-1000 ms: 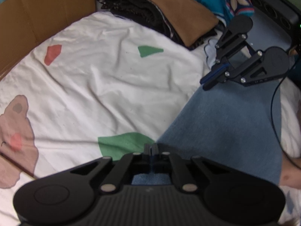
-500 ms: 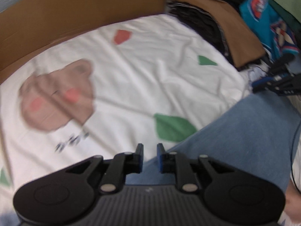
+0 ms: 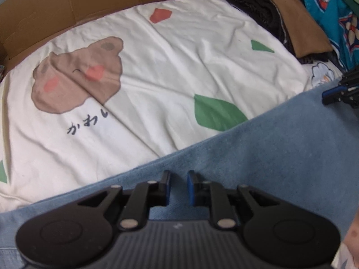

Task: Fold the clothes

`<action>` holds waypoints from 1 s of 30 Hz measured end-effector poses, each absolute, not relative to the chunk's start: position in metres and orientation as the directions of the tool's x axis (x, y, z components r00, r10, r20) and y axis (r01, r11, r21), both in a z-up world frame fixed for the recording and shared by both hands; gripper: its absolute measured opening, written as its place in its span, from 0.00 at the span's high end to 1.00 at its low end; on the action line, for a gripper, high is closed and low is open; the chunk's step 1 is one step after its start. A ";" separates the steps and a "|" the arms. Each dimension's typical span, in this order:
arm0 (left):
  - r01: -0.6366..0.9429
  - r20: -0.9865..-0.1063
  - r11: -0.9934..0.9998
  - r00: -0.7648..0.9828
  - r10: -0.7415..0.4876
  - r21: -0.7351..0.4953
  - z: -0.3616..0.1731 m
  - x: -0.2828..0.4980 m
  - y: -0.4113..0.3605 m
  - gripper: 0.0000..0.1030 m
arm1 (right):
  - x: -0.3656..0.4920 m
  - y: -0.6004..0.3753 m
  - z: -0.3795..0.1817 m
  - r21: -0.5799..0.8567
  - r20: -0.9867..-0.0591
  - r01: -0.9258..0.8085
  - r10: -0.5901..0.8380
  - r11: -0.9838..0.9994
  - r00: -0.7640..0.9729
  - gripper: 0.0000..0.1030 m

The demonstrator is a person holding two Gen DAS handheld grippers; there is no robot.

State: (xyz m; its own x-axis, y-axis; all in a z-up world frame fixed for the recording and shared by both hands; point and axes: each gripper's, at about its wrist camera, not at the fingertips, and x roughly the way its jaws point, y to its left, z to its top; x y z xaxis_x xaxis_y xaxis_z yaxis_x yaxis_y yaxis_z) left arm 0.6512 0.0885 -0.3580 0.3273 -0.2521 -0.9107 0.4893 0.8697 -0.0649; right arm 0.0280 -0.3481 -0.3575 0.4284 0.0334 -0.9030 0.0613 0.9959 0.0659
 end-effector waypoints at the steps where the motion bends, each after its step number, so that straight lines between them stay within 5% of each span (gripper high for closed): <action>1: 0.486 -0.909 0.872 0.335 -0.247 -0.058 -0.361 0.651 0.087 0.83 | 0.029 -0.347 -0.360 0.059 -0.905 0.065 0.026 0.996 0.424 0.92; 22: 0.305 -0.874 0.952 0.463 -0.149 -0.001 -0.365 0.669 0.075 0.84 | 0.049 -0.336 -0.376 -0.017 -0.912 0.178 -0.088 0.984 0.402 0.88; 30: 0.217 -0.879 0.976 0.467 -0.097 0.008 -0.331 0.671 0.094 0.82 | 0.056 -0.377 -0.370 0.194 -0.932 0.330 0.069 0.924 0.355 0.88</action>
